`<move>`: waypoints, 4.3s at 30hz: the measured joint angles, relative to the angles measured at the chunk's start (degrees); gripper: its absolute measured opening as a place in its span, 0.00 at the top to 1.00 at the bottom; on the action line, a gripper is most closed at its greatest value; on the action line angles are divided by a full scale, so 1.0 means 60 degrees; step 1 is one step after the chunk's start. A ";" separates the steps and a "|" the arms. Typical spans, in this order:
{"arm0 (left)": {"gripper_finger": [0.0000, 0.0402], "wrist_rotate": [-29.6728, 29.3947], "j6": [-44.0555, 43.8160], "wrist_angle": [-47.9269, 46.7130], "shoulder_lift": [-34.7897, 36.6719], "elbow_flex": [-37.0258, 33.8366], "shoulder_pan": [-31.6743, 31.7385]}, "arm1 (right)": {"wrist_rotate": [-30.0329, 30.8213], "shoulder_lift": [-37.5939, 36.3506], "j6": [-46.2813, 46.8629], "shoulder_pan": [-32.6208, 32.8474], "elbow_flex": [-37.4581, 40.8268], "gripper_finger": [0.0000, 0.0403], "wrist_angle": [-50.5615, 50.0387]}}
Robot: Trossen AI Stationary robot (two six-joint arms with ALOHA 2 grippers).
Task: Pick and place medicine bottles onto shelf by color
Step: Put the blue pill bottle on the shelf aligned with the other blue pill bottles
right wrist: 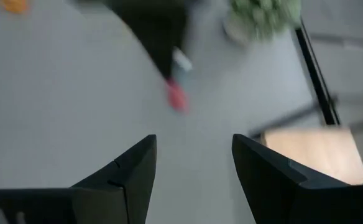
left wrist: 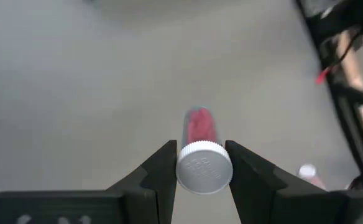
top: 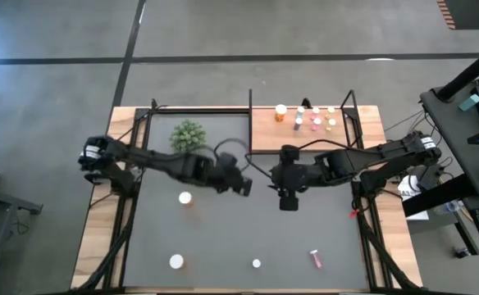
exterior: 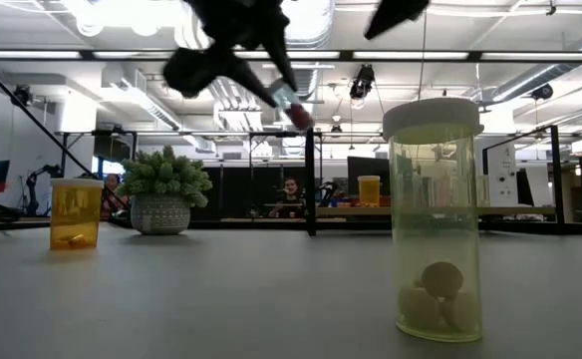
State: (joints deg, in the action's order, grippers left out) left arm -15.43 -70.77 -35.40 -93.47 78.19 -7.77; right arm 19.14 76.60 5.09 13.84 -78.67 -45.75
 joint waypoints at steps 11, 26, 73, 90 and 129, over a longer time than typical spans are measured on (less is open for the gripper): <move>0.73 0.0308 0.3549 0.0866 0.0000 0.1218 0.1205 | -0.0949 0.0004 -0.0835 -0.1452 0.0011 0.50 0.1269; 0.73 0.0600 0.5211 0.0900 0.0014 0.1936 0.1457 | -0.1507 0.0018 0.0309 -0.2498 0.0015 0.50 0.1736; 0.57 0.1332 0.5196 0.1818 0.0182 0.1903 0.1277 | -0.1356 0.0036 0.0429 -0.2513 0.0029 0.78 0.1402; 0.40 0.1010 0.5196 0.1908 0.0215 0.1910 0.1293 | -0.1422 -0.0035 0.0404 -0.2513 0.0007 0.82 0.0715; 0.40 0.0120 0.7442 0.4875 0.0273 0.1582 0.1355 | -0.0604 -0.1516 0.1396 -0.3456 0.0092 0.83 0.0972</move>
State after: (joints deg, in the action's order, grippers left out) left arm -14.71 -26.12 -6.15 -91.83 87.68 0.36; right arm 15.52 67.50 13.46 -6.90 -78.12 -39.91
